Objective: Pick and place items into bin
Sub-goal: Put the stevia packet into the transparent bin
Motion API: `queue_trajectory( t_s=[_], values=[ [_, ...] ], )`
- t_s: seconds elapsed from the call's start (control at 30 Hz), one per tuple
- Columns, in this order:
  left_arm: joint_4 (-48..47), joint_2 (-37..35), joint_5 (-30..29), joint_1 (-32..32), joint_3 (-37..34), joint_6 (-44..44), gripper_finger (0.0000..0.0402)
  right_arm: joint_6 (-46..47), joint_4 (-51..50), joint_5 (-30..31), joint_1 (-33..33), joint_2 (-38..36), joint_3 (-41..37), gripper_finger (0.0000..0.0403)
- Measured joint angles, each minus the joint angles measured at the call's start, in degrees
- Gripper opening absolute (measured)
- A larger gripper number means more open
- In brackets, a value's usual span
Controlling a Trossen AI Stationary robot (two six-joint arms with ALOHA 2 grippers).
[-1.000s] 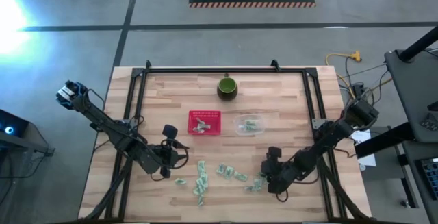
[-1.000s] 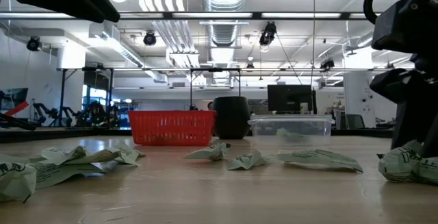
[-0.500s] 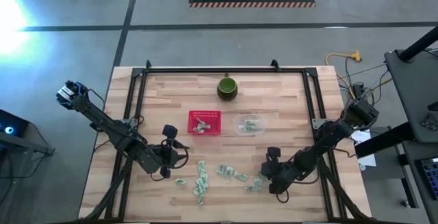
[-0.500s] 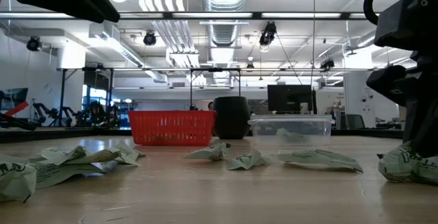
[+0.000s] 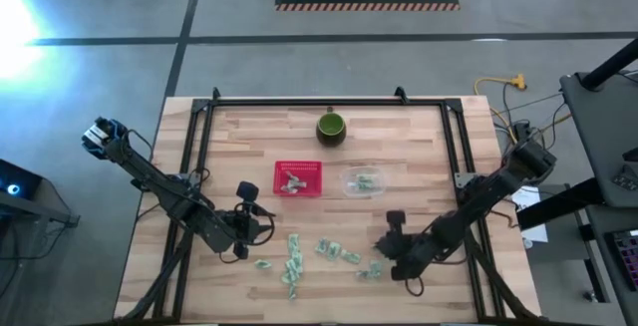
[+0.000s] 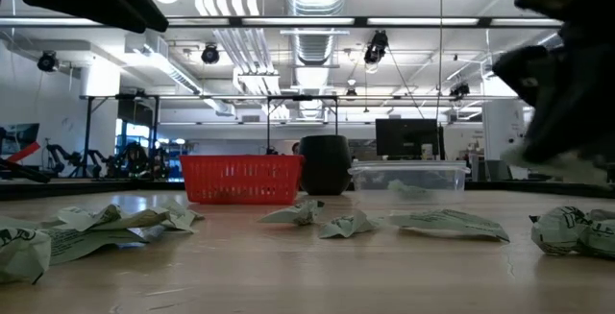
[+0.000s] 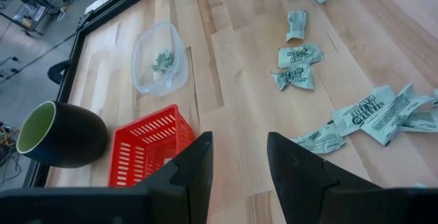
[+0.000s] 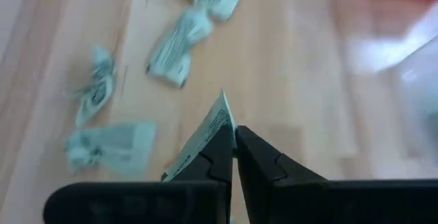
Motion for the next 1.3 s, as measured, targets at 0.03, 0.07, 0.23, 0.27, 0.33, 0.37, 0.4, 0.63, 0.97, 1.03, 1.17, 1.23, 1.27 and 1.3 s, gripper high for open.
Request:
queue_trajectory(
  t_s=[0.03, 0.07, 0.23, 0.27, 0.33, 0.37, 0.4, 0.63, 0.97, 1.03, 1.17, 1.23, 1.27, 1.3],
  values=[
    [0.0, 0.0, 0.0, 0.0, 0.0, 0.0, 0.0123, -1.6, -0.1, 1.6, 0.0, -0.6, 0.1, 0.0009],
    [0.0, 0.0, 0.0, 0.0, 0.0, 0.0, 0.0123, -3.3, -0.2, 3.4, 0.0, -1.1, 0.2, 0.0009],
    [0.0, 0.0, 0.0, 0.0, 0.0, 0.0, 0.0123, -12.9, 0.0, 14.9, -2.0, -3.9, 0.5, 0.0009],
    [0.0, 0.0, 0.0, 0.0, 0.0, 0.0, 0.0123, -14.6, 0.0, 16.5, -2.9, -4.4, 0.5, 0.0009],
    [0.0, 0.0, 0.0, 0.0, 0.0, 0.0, 0.0123, -17.7, 0.0, 18.2, -5.4, -5.3, 0.4, 0.0009],
    [0.0, 0.0, 0.0, 0.0, -0.1, 0.0, 0.0123, -19.0, 0.1, 18.3, -7.0, -5.8, 0.4, 0.0009],
    [0.0, 0.0, 0.0, 0.0, -0.1, 0.0, 0.0123, -20.0, 0.1, 18.4, -8.5, -6.2, 0.4, 0.0009],
    [0.0, 0.0, 0.0, 0.0, -0.1, 0.0, 0.0123, -22.7, 0.0, 17.0, -21.2, -7.7, 0.4, 0.0008],
    [0.0, 0.0, 0.0, 0.0, -0.2, 0.0, 0.0123, -20.8, 0.0, 2.9, -33.1, -7.7, 0.2, 0.0008],
    [0.0, 0.0, 0.0, 0.0, -0.2, 0.0, 0.0123, -20.8, 0.0, 2.9, -33.5, -7.7, 0.1, 0.0009],
    [0.0, 0.1, 0.0, 0.0, -0.2, 0.0, 0.0123, -20.7, 0.0, 2.6, -33.4, -7.7, -0.3, 0.0009],
    [0.0, 0.2, 0.0, 0.0, -0.3, 0.0, 0.0123, -20.0, 0.0, 2.7, -33.4, -7.7, -0.5, 0.0009],
    [0.0, 0.2, 0.0, 0.0, -0.3, 0.0, 0.0123, -19.2, 0.0, 2.8, -33.4, -7.7, -0.6, 0.0009],
    [0.0, 0.2, 0.0, 0.0, -0.3, 0.0, 0.0123, -18.5, 0.0, 3.0, -33.5, -7.7, -0.8, 0.0009]
  ],
)
